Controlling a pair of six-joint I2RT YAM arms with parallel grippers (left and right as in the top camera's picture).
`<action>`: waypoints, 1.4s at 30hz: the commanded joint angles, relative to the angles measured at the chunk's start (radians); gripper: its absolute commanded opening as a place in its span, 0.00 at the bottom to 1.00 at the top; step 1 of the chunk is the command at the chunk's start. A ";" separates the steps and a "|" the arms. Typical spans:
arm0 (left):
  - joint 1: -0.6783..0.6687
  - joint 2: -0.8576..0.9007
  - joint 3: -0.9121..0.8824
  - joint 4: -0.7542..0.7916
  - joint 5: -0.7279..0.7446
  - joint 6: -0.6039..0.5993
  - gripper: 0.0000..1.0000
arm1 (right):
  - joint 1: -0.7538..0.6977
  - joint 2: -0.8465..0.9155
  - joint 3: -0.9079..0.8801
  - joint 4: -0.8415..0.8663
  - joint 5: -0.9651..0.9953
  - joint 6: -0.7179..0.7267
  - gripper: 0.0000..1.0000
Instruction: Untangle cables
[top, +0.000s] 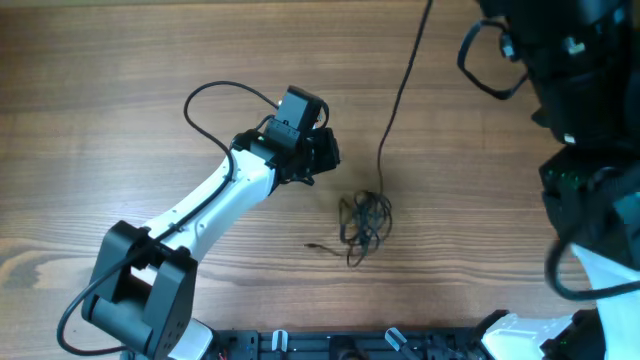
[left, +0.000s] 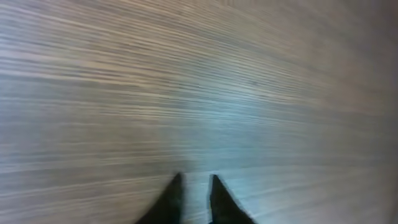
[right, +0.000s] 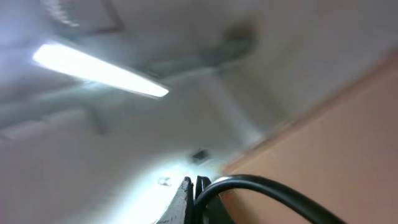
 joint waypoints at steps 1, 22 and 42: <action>0.056 -0.011 0.005 -0.024 -0.094 -0.001 0.04 | 0.003 -0.014 0.015 -0.133 0.251 -0.138 0.04; 0.130 -0.011 0.005 -0.074 0.066 -0.097 0.53 | 0.001 0.159 0.124 0.232 0.209 -0.241 0.05; 0.130 -0.011 0.005 -0.064 0.014 -0.097 0.79 | -0.349 0.316 0.196 -1.007 0.188 -0.445 0.04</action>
